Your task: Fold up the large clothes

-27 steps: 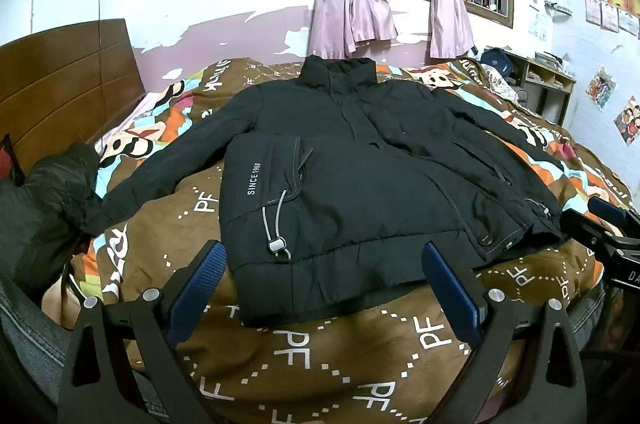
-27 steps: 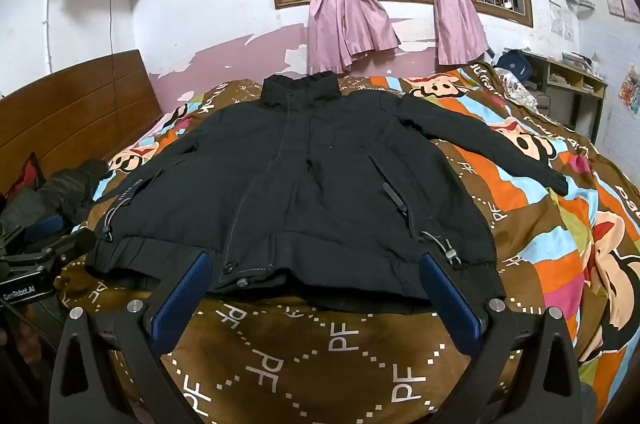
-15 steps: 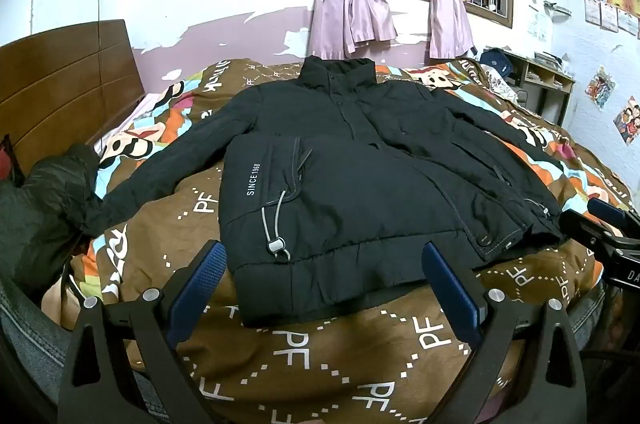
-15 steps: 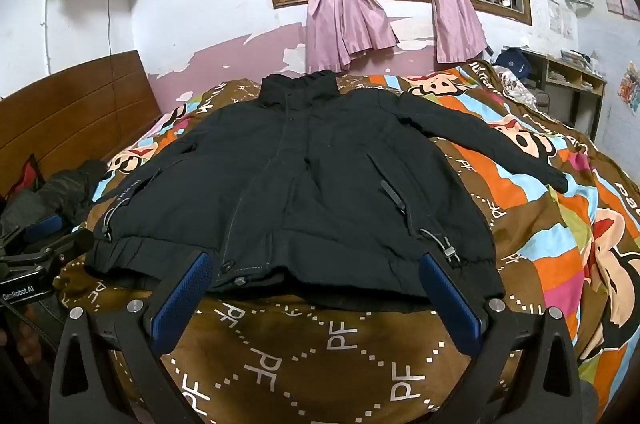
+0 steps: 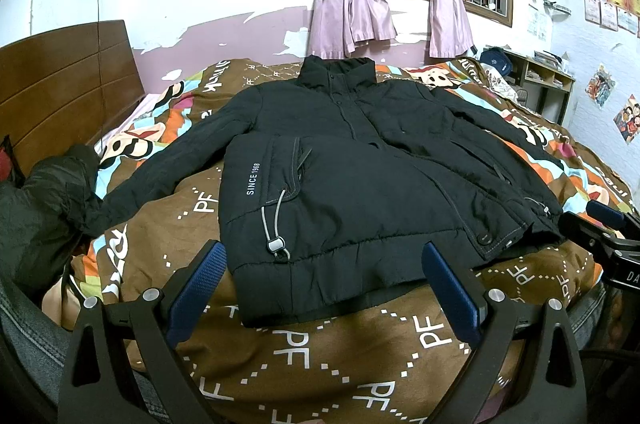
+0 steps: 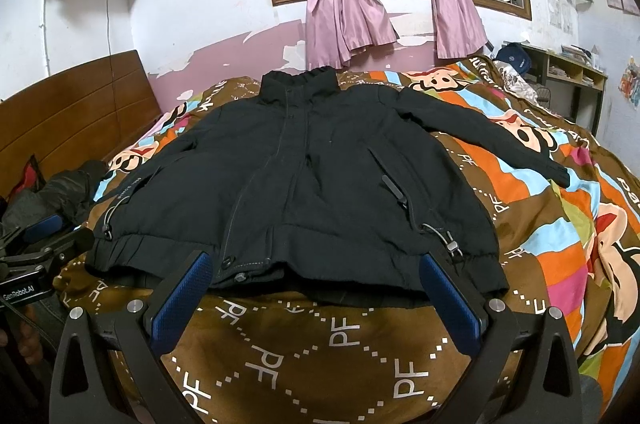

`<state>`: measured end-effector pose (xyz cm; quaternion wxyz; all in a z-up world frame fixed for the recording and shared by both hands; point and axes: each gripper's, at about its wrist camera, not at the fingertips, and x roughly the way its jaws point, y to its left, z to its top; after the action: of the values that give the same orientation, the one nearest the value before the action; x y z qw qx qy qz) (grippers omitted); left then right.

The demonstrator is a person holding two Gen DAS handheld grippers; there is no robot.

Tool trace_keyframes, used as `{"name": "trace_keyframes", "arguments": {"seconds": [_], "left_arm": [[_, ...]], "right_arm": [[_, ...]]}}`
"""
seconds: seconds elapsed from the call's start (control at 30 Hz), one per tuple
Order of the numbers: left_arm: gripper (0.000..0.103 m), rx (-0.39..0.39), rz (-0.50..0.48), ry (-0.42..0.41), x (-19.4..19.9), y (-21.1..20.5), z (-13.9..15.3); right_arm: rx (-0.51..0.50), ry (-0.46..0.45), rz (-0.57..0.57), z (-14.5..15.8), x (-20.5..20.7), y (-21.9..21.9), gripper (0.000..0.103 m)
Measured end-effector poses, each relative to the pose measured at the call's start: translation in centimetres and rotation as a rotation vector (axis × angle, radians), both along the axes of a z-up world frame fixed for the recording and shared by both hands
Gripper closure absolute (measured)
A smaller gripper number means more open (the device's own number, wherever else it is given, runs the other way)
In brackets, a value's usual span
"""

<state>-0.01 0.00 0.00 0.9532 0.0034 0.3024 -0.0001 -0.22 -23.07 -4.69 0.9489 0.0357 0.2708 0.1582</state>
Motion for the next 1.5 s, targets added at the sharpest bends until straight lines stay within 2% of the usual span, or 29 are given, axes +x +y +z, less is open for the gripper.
{"name": "trace_keyframes", "arguments": {"seconds": [1.5], "left_arm": [[0.007, 0.006, 0.0, 0.0, 0.01, -0.01, 0.01]], "right_arm": [[0.005, 0.009, 0.0, 0.21, 0.17, -0.52, 0.0]]}}
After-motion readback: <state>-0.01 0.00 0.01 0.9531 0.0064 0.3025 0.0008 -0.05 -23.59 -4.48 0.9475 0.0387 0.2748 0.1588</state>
